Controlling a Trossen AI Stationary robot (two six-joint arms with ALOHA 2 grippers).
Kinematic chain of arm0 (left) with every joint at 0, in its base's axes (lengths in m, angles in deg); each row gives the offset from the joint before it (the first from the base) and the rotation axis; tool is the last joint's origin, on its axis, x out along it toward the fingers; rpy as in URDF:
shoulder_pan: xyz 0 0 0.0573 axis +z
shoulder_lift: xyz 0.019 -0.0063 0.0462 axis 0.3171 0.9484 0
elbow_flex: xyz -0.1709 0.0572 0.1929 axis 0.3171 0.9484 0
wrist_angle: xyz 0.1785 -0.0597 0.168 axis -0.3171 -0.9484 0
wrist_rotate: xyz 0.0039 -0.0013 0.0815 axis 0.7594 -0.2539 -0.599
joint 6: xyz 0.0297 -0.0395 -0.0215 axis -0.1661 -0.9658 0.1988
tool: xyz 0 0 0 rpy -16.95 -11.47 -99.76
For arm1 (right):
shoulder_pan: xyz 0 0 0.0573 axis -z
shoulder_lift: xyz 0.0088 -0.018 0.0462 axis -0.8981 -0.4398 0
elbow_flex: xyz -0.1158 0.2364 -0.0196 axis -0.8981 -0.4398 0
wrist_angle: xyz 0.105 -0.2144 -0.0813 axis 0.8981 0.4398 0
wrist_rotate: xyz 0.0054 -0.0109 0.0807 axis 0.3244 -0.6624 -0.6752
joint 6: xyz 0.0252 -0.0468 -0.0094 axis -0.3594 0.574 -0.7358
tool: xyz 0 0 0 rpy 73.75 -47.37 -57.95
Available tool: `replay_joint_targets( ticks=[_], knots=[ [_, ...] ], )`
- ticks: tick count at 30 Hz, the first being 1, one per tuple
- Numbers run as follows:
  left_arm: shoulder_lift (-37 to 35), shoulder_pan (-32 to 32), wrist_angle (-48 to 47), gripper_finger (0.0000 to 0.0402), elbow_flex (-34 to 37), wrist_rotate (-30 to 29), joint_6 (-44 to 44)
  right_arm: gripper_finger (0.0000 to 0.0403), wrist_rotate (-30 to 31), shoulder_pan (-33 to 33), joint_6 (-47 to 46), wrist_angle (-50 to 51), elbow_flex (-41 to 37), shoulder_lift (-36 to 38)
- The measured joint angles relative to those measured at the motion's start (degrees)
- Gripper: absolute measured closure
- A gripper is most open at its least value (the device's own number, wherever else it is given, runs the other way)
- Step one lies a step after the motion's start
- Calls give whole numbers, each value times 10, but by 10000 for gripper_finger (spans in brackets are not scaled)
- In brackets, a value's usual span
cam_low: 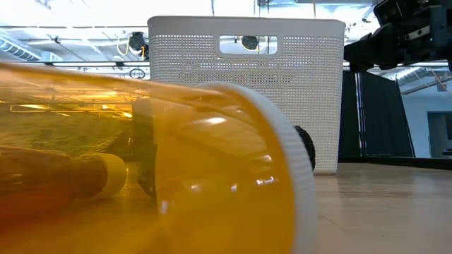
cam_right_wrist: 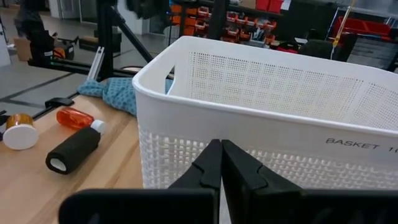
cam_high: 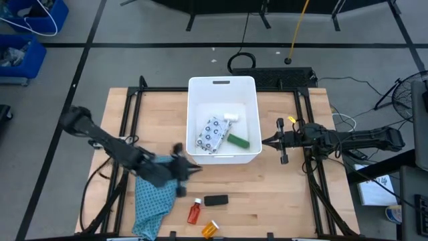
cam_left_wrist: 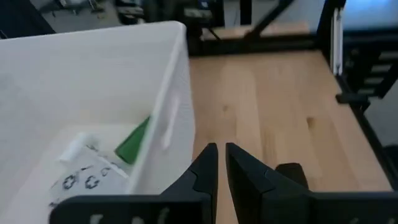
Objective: Pick & place medical supplies in basket/bin
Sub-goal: Put the black bandage into the white bin
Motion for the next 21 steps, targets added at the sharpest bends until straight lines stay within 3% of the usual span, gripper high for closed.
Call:
replay_joint_targets(
  ticks=[7, 10, 15, 21],
  knots=[
    [155, 12, -127, 361, -164, 67, -2, 403, 0, 0, -1, 0, 0, 0],
    [197, 16, -154, 340, -208, 104, -11, 403, 0, 0, -7, 2, 0, 0],
    [244, 20, -140, 263, -232, 167, -34, 403, 0, 0, -18, 5, 0, 0],
    [292, 25, -134, 154, -233, 194, -58, 403, 0, 0, -23, 9, 0, 0]
  ],
)
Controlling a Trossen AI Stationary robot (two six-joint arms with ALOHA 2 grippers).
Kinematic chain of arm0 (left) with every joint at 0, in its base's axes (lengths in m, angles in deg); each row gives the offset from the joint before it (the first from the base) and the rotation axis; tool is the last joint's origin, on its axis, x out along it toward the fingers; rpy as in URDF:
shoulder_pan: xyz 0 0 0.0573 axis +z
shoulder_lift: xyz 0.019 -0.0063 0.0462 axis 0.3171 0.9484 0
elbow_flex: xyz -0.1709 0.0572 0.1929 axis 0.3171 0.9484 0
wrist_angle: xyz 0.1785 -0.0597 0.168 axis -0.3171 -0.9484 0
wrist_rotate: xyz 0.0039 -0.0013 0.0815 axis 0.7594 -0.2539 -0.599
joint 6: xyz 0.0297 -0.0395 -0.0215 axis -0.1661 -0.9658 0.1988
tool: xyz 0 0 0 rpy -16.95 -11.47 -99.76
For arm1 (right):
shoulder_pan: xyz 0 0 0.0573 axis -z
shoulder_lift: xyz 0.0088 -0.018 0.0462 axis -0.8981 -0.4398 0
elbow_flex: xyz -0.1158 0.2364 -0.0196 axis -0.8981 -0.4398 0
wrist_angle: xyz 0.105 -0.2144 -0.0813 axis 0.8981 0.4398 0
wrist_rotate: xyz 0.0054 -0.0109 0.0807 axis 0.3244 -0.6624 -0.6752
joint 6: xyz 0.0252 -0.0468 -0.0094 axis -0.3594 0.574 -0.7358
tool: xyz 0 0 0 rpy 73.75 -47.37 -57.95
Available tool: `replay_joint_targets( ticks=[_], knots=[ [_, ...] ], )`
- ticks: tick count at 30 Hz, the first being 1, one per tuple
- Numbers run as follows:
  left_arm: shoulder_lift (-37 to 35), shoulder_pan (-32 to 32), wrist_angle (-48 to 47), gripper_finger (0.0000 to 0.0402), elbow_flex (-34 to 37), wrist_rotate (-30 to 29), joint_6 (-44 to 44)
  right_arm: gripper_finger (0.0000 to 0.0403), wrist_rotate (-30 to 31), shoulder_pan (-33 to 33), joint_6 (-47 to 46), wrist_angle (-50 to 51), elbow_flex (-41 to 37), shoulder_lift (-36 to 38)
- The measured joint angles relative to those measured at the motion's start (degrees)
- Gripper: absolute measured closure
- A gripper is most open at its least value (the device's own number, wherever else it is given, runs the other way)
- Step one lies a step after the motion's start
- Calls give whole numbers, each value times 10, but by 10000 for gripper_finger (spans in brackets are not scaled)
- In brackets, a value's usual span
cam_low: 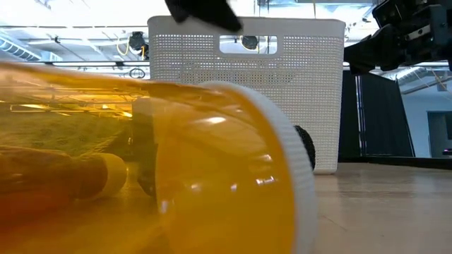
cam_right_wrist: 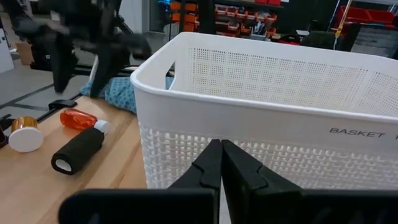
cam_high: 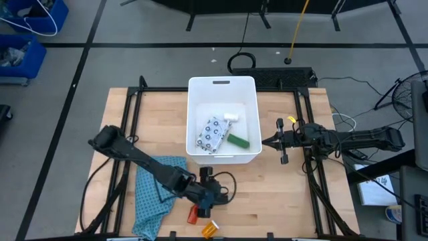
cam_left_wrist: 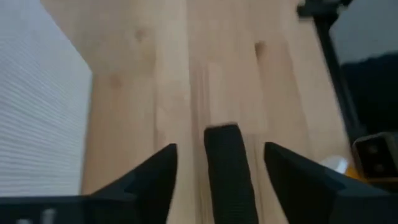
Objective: Pick & place medical supplies in basket/bin
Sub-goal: Put the black bandage into the white bin
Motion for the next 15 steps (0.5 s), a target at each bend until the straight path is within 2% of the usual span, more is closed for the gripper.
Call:
replay_joint_targets(
  ticks=[7, 10, 15],
  knots=[
    [51, 9, 34, 65, 0, 63, 11, 403, 0, 0, 2, 1, 0, 0],
    [71, 15, 33, 44, 0, 66, 11, 403, 0, 0, 3, -2, -1, 0],
    [107, 26, 43, 26, 0, 124, 9, 403, 1, 0, 7, -24, -20, 0]
  ],
)
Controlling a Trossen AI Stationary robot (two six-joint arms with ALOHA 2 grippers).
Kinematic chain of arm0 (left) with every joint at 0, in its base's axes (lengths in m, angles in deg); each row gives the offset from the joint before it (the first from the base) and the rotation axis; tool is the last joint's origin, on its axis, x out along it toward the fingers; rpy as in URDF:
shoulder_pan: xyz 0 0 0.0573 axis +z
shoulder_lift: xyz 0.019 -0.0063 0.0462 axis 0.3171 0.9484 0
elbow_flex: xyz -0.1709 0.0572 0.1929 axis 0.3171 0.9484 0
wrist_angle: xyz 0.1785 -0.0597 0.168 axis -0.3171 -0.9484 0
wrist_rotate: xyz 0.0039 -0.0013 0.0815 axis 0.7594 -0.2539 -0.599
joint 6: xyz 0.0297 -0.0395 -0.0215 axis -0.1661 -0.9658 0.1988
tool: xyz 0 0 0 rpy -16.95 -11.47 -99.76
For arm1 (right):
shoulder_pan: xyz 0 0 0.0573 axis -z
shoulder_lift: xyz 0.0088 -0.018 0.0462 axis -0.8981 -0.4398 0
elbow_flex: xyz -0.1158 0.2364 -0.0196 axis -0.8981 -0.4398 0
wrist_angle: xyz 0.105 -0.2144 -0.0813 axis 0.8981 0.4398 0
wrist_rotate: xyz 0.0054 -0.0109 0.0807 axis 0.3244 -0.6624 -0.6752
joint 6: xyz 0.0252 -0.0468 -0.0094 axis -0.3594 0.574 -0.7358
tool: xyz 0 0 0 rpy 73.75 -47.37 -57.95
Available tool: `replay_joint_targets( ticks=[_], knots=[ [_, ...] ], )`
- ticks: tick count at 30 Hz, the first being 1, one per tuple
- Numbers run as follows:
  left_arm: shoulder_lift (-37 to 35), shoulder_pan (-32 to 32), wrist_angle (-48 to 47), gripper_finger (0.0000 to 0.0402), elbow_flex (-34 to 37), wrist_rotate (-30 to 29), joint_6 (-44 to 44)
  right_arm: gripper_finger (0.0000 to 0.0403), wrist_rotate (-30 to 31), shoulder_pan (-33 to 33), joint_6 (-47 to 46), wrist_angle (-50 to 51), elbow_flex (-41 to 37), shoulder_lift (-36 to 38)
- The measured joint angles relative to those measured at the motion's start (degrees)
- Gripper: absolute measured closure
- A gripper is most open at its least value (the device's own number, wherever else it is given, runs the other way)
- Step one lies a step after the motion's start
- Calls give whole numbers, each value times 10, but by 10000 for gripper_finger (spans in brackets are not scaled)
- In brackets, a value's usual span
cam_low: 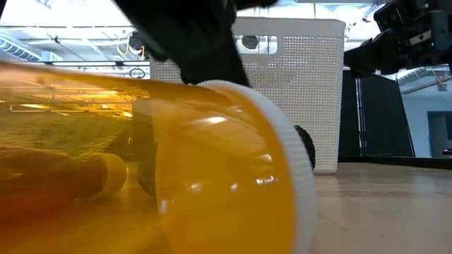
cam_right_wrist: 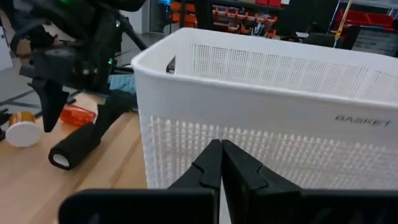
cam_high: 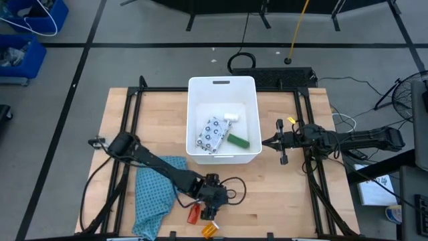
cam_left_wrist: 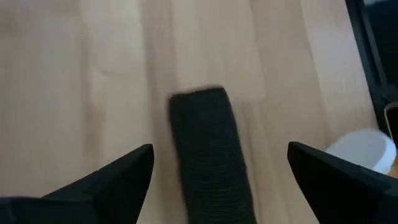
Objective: Pick & place medical supplies in basket/bin
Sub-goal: Put the black bandage into the white bin
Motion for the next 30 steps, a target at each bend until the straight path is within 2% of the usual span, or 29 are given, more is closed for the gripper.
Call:
replay_joint_targets(
  ticks=[4, 13, 18, 24, 30],
  knots=[
    [17, 4, 6, 25, 0, 28, -1, 403, 1, 0, 5, -31, -13, 0],
    [19, 14, 9, 26, 15, 24, -43, 403, 1, 0, 0, -44, -16, 0],
    [19, 21, 10, 48, 34, 25, -70, 403, 1, 0, 0, -44, -16, 0],
    [18, 21, 8, 119, 36, 25, -62, 403, 1, 0, 0, -44, -16, 0],
    [11, 21, 7, 244, 33, 29, -25, 403, 1, 0, 0, -44, -17, 0]
  ],
)
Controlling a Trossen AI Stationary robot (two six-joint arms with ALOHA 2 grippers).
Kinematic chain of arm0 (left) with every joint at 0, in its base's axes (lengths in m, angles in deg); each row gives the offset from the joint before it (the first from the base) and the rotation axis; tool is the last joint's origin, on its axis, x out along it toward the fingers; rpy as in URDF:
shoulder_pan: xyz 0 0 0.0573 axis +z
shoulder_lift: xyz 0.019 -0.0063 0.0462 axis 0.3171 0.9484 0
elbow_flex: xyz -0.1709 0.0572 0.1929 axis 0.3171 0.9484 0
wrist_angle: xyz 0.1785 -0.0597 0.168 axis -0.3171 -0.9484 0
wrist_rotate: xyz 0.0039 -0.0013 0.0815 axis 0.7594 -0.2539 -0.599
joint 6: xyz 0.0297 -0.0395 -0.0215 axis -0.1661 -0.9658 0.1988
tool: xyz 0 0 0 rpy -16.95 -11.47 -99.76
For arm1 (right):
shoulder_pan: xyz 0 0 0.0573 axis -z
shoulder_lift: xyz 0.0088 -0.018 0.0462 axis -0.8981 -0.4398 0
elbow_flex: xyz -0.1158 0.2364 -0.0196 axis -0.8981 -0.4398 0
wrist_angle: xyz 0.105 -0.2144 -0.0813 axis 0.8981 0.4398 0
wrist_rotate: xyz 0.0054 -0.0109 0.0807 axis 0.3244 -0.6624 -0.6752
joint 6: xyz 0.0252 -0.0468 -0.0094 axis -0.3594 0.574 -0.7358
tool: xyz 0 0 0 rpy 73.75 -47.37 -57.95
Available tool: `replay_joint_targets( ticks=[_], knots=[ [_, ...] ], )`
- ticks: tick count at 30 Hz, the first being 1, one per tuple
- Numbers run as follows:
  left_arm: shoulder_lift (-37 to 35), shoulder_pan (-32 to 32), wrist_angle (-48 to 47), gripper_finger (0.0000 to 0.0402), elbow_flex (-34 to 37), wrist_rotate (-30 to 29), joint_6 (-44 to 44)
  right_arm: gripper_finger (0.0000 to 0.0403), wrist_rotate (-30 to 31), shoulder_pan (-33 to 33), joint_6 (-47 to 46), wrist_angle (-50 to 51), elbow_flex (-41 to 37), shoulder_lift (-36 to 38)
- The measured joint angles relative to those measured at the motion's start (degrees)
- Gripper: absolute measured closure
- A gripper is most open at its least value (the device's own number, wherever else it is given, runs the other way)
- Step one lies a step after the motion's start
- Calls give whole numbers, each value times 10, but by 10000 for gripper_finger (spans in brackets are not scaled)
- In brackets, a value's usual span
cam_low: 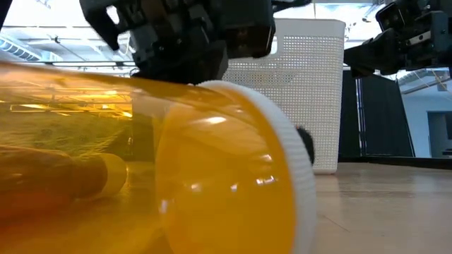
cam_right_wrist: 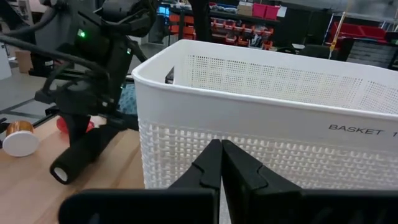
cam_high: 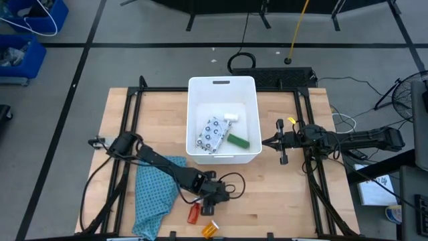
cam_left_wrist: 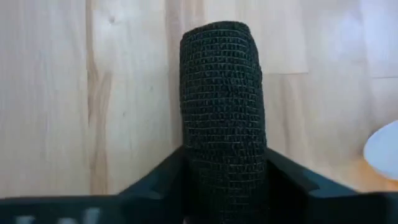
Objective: Pick & place medical supplies in basket/bin
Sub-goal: Put the black bandage into the white bin
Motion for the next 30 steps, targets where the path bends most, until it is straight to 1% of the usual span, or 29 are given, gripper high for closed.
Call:
replay_joint_targets(
  ticks=[3, 4, 5, 8, 12, 17, 22, 26, 28, 30],
  knots=[
    [-10, 0, -14, 309, -6, 4, 13, 403, 0, 0, 0, 0, 0, 0],
    [-12, 1, -13, 326, -10, 8, 15, 403, 0, 0, 0, 0, 0, 0],
    [-19, 2, -15, 332, -12, 13, 19, 403, 0, 0, 0, 0, 0, 0],
    [-50, 3, -52, 332, -21, 14, 32, 403, 0, 0, 0, -4, 0, 0],
    [-127, 2, -112, 331, -40, -4, 72, 403, 0, 0, 0, -2, 0, 0],
    [-262, -15, -140, 311, -45, -84, 132, 403, 0, 0, 0, -2, -1, 0],
    [-385, -33, -173, 322, -46, -188, 199, 403, -1, 0, 0, -4, 0, 0],
    [-460, -37, -221, 329, -46, -283, 251, 403, -1, 0, 0, -6, 0, 0],
    [-493, -31, -243, 325, -45, -315, 273, 403, -2, 0, 0, -9, 0, 0],
    [-525, -17, -245, 320, -45, -335, 291, 403, -2, 0, 0, -14, 0, 0]
  ],
)
